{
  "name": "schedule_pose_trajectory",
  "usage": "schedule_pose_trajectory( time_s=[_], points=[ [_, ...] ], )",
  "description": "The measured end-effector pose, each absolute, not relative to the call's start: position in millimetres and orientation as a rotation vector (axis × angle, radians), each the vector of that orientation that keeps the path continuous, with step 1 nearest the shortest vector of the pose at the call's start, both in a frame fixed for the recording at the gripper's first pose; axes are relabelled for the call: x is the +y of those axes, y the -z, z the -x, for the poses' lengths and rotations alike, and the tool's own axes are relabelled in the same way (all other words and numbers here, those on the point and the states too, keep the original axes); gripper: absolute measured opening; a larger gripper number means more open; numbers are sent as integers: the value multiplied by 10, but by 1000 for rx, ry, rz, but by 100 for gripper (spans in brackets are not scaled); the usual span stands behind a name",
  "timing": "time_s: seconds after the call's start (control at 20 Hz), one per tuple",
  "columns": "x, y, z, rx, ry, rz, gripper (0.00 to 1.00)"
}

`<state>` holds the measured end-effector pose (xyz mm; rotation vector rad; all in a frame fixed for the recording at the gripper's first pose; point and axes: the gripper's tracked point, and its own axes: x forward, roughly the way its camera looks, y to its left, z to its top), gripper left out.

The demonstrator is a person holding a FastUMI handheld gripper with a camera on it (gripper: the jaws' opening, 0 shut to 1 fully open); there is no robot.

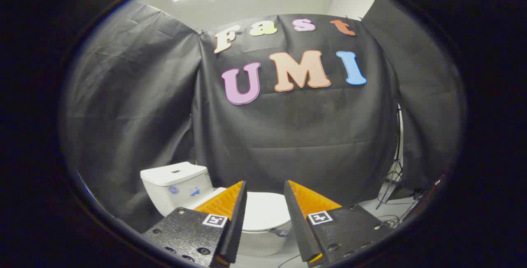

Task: Open the toilet lid.

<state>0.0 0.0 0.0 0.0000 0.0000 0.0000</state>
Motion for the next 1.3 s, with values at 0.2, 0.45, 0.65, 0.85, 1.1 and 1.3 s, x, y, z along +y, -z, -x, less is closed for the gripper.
schedule_pose_trajectory(
  time_s=[0.2, 0.45, 0.65, 0.85, 1.1, 1.3],
  points=[
    [-45, 41, 28, -19, 12, -37, 56],
    [-79, 65, 70, -48, 24, -69, 57],
    [-98, 59, 88, -57, 35, -83, 56],
    [-130, 90, 127, -53, 48, -96, 56],
    [-159, 66, 157, -62, 61, -113, 56],
    [-160, 70, 153, -64, 61, -114, 56]
  ],
)
